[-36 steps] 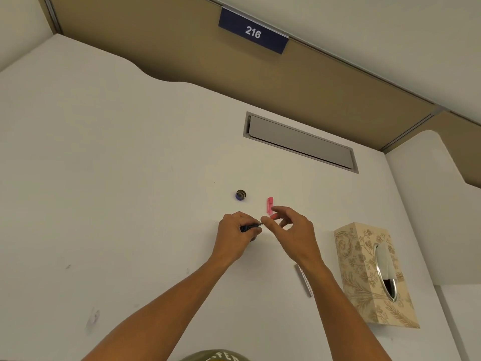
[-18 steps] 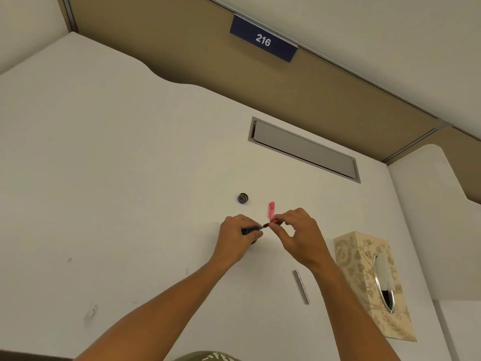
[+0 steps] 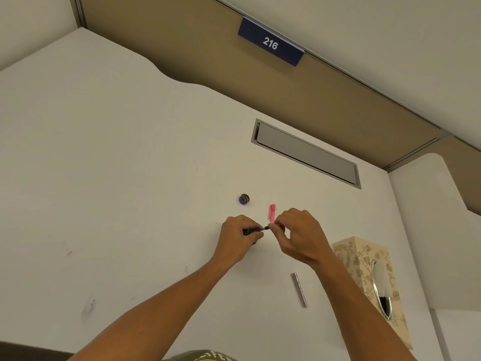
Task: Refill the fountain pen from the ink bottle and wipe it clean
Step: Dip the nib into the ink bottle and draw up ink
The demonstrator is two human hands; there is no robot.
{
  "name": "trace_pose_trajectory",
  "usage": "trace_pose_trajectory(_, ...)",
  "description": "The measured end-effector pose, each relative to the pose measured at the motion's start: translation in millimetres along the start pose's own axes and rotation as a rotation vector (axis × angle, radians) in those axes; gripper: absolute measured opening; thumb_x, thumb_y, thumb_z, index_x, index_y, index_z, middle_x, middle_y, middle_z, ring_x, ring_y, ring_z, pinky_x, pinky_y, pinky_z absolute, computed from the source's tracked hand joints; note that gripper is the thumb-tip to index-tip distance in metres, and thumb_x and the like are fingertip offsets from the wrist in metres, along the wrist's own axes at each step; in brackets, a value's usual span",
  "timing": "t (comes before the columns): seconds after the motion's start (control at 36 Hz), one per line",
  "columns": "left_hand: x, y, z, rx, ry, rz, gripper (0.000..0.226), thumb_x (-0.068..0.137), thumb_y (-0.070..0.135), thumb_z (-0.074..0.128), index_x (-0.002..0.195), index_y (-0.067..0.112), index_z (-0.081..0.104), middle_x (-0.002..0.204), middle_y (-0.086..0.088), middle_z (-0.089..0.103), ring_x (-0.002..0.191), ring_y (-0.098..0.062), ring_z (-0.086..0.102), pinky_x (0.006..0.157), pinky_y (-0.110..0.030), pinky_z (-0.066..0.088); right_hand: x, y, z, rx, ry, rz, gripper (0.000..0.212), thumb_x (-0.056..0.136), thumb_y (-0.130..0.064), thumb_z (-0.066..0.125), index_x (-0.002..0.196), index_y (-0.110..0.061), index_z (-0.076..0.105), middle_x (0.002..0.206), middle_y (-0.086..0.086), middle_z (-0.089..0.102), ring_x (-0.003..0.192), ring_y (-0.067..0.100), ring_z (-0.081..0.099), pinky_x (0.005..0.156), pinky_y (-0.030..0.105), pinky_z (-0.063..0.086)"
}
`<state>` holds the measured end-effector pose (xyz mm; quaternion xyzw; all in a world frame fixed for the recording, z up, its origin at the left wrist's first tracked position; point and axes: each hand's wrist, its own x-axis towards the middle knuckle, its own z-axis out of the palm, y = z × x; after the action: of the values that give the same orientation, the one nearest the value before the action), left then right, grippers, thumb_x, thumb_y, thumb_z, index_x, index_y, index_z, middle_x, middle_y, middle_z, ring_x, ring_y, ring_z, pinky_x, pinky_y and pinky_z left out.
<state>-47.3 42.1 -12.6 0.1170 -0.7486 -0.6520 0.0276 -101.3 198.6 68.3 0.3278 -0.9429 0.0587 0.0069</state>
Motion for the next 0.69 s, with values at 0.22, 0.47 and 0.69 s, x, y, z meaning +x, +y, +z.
trace_pose_trajectory(0.22, 2.7, -2.7, 2.0, 0.000, 0.000, -0.002, 0.017, 0.082, 0.016, 0.075, 0.098, 0.011, 0.077, 0.093, -0.003, 0.072, 0.078, -0.013, 0.066, 0.069, -0.015, 0.056, 1.6, 0.0, 4.4, 0.000, -0.028, 0.057, 0.046, 0.094, -0.048, 0.036, 0.066, -0.017, 0.055, 0.058, -0.005, 0.053, 0.057, 0.016, 0.045, 0.058, 0.029, 0.037)
trace_pose_trajectory(0.47, 2.2, -3.6, 1.6, -0.019, -0.003, 0.006, 0.016, 0.081, 0.015, 0.076, 0.097, 0.010, 0.078, 0.092, -0.003, 0.072, 0.077, -0.015, 0.067, 0.073, -0.028, 0.059, 6.8, -6.7, 0.5, 0.008, -0.106, 0.148, 0.057, 0.100, -0.040, 0.047, 0.051, -0.026, 0.023, 0.045, -0.004, 0.031, 0.044, 0.014, 0.031, 0.046, 0.024, 0.021)
trace_pose_trajectory(0.69, 2.8, -4.5, 0.9, -0.019, -0.015, 0.014, 0.016, 0.080, 0.016, 0.077, 0.095, 0.012, 0.078, 0.089, -0.001, 0.072, 0.076, -0.014, 0.068, 0.074, -0.033, 0.060, 7.6, -1.8, 3.2, 0.155, -0.146, 0.260, 0.063, 0.098, -0.055, 0.040, 0.049, -0.017, 0.048, 0.044, 0.000, 0.048, 0.045, 0.018, 0.044, 0.050, 0.035, 0.037)
